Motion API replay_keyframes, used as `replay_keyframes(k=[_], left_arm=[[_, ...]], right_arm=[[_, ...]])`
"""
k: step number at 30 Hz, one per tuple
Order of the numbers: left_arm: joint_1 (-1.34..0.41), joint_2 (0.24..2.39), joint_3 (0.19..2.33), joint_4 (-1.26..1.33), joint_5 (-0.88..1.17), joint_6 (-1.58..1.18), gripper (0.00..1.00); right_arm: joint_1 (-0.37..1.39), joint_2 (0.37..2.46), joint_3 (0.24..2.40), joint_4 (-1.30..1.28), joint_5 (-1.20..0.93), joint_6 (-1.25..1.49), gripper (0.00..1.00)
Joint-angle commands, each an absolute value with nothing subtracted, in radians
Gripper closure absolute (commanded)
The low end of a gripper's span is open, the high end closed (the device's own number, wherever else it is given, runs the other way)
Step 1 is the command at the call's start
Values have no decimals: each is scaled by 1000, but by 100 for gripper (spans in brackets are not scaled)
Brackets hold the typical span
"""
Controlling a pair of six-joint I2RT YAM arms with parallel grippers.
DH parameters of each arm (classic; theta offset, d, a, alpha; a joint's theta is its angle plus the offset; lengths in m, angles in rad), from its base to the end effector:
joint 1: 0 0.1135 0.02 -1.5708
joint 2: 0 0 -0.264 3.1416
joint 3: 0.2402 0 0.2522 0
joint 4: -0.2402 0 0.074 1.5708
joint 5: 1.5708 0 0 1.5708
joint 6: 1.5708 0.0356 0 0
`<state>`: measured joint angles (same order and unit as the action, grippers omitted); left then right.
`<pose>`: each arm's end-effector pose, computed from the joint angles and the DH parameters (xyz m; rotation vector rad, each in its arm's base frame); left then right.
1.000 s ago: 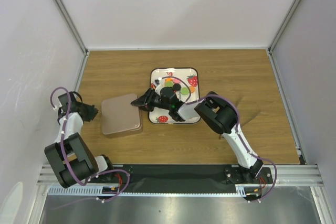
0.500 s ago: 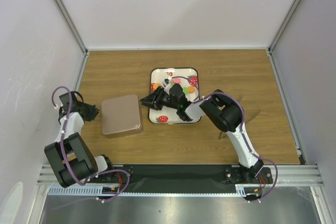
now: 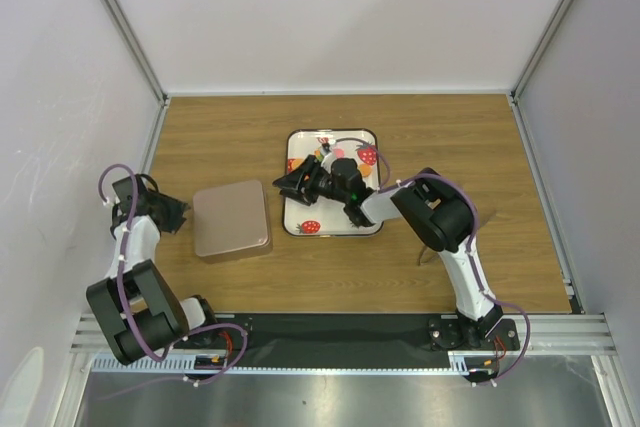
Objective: Pack the cookies
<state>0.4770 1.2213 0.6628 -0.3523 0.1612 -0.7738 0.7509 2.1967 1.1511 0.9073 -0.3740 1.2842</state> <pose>0.2123 0.1033 0.1964 -1.4035 2.0615 -0.3254 0.3241 0.3203 0.1308 0.2145 2.0666 1.7221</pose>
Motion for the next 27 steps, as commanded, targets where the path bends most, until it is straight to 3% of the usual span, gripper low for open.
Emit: replay_keyframes(k=[1, 13, 27], left_arm=[[469, 1177, 715, -377, 155, -732, 55], [471, 1049, 664, -425, 179, -654, 36], [453, 1003, 580, -446, 196, -618, 32]], right_arm=[[758, 2134, 1196, 830, -393, 1161, 41], [768, 2111, 1301, 631, -442, 841, 15], [834, 2131, 1449, 453, -469, 673, 11]])
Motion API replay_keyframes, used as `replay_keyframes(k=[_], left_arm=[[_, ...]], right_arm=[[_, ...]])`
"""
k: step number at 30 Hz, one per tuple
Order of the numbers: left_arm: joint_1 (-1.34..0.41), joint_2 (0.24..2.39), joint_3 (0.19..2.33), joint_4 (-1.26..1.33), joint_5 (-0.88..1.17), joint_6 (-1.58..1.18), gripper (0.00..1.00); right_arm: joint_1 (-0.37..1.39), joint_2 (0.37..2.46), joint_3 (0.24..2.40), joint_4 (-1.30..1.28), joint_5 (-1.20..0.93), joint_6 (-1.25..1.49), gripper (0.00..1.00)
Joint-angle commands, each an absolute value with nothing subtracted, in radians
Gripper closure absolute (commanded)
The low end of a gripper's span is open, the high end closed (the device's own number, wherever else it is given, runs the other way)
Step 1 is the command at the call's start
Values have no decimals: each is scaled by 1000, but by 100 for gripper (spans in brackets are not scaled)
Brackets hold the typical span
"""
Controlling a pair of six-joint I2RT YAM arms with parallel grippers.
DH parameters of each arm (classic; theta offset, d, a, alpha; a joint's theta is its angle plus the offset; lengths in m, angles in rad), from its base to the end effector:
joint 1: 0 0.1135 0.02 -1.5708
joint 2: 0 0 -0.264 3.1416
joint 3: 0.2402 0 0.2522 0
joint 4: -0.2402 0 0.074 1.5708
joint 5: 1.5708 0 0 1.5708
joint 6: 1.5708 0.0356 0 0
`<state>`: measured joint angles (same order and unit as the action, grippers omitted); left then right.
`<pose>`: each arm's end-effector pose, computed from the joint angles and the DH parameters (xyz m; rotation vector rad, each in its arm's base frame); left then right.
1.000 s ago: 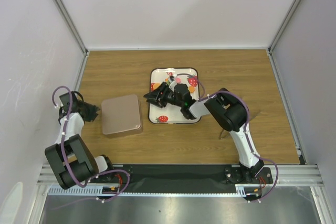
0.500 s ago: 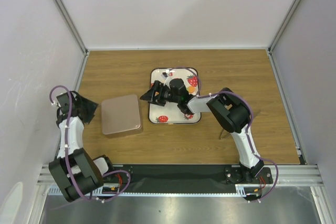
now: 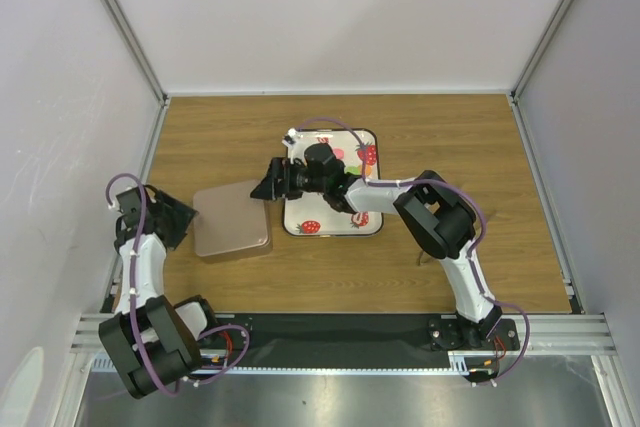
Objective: Pack the cookies
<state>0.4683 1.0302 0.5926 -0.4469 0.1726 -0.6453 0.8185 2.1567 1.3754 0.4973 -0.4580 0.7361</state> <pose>0.1817 0.0851 0.2060 -1.2344 2.1267 -0.2894 0.3191 0.3640 0.1739 -0.4488 2.0629 1.4392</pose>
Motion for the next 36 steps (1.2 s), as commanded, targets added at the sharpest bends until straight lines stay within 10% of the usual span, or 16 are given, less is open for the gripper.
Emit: replay_keyframes(k=[1, 36], left_arm=[[451, 1002, 578, -445, 196, -617, 32], [377, 1146, 684, -413, 203, -612, 37]], right_arm=[[838, 2137, 1457, 445, -469, 672, 11], [877, 2230, 1646, 121, -328, 586, 25]])
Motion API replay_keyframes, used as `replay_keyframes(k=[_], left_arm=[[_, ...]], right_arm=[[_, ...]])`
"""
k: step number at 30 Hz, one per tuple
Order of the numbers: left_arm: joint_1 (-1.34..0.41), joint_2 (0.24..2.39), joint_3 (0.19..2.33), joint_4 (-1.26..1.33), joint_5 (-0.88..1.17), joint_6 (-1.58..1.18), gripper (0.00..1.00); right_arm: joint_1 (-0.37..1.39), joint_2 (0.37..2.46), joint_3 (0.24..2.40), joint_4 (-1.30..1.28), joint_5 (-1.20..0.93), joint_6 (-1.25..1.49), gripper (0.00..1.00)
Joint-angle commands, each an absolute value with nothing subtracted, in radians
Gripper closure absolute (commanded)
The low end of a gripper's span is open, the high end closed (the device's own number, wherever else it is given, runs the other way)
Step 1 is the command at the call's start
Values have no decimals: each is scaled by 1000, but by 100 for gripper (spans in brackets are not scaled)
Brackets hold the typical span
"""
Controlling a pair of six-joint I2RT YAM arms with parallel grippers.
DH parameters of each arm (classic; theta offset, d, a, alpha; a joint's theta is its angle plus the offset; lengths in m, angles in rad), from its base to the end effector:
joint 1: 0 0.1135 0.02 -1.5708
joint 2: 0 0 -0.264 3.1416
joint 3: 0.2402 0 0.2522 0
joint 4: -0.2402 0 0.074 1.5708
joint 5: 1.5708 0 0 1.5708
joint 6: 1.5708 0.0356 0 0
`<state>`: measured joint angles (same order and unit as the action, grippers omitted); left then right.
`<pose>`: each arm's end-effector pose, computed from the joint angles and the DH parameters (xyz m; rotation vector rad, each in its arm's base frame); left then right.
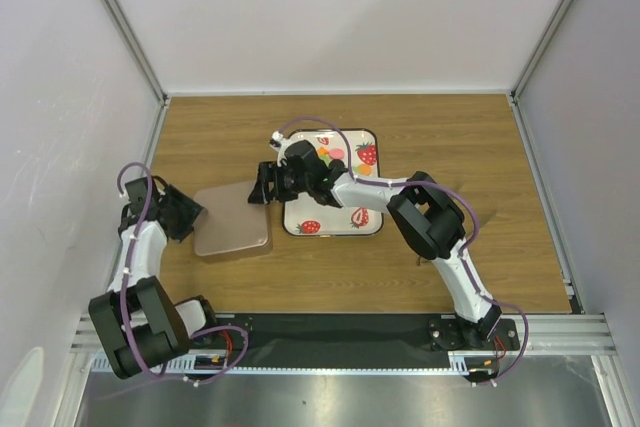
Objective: Pack the cookies
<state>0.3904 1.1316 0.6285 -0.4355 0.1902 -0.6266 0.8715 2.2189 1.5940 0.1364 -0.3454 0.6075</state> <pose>0.2020 0.0758 0.1990 -1.1563 2.2357 -0.3353 0.3178 0.3966 0.1789 -0.5344 2.2179 1.2114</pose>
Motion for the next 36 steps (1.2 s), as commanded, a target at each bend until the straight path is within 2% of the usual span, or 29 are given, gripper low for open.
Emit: replay_keyframes(k=[1, 20, 36], left_arm=[[374, 1153, 690, -411, 204, -615, 37], [331, 1242, 782, -422, 209, -629, 40], [328, 1312, 795, -414, 156, -626, 40]], right_arm=[[876, 2232, 1652, 111, -322, 584, 25], [870, 2270, 1709, 38, -331, 592, 35], [888, 2301, 1824, -133, -295, 548, 29]])
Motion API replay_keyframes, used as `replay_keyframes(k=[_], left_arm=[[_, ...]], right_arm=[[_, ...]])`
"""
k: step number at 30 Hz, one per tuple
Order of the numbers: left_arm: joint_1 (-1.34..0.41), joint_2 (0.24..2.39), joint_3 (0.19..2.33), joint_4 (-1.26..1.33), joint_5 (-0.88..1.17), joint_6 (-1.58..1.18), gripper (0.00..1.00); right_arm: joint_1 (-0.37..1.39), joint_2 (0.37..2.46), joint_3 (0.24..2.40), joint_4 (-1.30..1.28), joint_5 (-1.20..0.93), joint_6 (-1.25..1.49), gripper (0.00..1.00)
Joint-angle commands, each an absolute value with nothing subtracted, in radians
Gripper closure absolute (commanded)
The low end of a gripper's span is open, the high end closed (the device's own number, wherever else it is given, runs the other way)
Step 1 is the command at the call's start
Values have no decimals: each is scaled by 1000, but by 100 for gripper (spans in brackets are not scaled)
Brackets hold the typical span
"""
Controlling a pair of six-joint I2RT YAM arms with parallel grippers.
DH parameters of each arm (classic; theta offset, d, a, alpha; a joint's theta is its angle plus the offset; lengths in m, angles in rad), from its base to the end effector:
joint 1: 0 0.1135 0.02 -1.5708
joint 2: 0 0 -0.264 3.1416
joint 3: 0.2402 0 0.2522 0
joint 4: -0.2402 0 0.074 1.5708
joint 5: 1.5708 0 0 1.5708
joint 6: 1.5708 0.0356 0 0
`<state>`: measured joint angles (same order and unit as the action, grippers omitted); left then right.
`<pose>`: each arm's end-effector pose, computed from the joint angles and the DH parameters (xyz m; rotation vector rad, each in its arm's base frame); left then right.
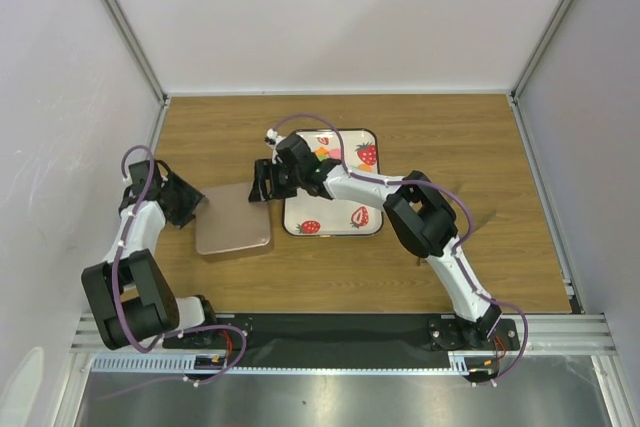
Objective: Pack the cookies
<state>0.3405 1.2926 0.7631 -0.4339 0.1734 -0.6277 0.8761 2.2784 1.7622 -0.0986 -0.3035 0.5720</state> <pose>0.2391 0.0782 0.2058 -1.1231 2.2849 -0.3331 0.3263 0.4082 0.1831 -0.5486 2.3314 1.0929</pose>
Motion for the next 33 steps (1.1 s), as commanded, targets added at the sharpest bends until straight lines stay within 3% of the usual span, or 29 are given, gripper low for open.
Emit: replay_keyframes(k=[1, 33], left_arm=[[328, 1316, 795, -411, 155, -627, 40], [327, 1465, 759, -350, 118, -640, 42]], right_arm=[[887, 2307, 1830, -141, -296, 543, 29], [888, 2338, 1848, -209, -302, 549, 31]])
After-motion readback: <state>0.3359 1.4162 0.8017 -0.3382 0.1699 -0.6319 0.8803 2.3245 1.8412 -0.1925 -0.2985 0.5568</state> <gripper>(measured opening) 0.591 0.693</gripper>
